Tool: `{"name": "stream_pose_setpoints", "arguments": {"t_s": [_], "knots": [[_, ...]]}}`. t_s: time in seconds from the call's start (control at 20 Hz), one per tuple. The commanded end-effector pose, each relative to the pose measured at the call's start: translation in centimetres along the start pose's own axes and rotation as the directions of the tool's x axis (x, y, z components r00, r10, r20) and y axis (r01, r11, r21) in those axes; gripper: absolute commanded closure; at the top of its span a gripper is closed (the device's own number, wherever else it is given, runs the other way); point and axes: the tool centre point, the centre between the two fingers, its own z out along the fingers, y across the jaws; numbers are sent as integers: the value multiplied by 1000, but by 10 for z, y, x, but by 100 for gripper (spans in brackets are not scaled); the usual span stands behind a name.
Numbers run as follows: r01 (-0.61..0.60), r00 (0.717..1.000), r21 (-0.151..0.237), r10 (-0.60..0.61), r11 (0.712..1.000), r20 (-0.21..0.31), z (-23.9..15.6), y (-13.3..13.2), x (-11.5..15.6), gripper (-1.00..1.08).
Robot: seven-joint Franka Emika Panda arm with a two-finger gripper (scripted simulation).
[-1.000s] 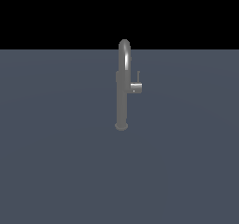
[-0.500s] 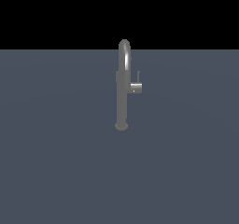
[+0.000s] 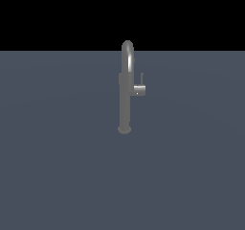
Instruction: Turn on the faucet by rotating a designated handle.
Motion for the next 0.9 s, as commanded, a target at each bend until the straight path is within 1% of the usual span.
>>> {"name": "stream_pose_setpoints", "arguments": {"t_s": [0.0, 0.25, 0.45, 0.65, 0.85], "knots": [[-35, 999, 31, 34, 999, 36, 2, -1, 13, 108], [-115, 987, 96, 103, 989, 120, 8, -1, 40, 108], [-184, 969, 145, 155, 972, 191, 14, 0, 63, 108], [-257, 942, 189, 202, 948, 267, 23, 3, 85, 108], [-333, 907, 228, 244, 915, 345, 33, 6, 107, 108]]}}
